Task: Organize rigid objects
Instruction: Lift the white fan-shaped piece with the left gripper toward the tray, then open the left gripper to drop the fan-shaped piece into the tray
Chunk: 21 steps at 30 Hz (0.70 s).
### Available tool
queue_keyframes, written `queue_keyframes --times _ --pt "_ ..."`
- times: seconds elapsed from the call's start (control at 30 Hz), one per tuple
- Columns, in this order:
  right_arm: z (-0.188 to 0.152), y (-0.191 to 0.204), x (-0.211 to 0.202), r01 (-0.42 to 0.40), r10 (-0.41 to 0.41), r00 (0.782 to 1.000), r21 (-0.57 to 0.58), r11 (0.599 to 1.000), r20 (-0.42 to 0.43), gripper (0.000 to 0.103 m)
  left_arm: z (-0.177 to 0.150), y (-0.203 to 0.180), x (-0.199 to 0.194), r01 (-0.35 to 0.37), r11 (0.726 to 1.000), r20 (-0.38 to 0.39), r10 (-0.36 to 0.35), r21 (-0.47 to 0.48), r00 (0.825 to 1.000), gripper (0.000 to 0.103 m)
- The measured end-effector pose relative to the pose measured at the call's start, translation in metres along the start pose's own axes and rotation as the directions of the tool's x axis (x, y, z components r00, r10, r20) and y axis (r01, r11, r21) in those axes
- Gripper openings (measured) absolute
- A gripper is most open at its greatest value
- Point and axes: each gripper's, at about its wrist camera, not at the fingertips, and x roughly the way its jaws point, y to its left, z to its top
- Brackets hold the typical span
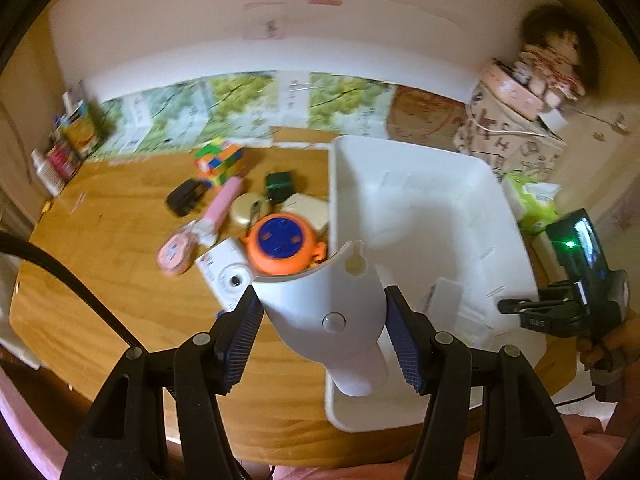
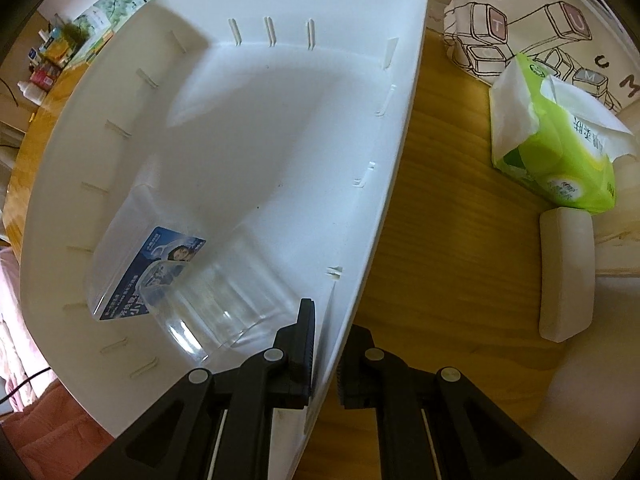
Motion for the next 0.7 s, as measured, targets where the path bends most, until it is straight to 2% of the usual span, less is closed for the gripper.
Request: queue_keyframes --times 0.37,0.7 --pt "0.001 0.011 0.002 0.007 -0.007 1.0 -0.015 1.0 -0.003 0.009 0.012 -0.055 0.017 0.105 0.982 -0.02 -0.103 0.16 0.994 0.065" --pt "0.003 0.01 -0.002 0.012 -0.012 1.0 -0.013 1.0 -0.004 0.009 0.011 -0.085 0.024 0.165 0.957 -0.039 -0.16 0.241 0.986 0.065"
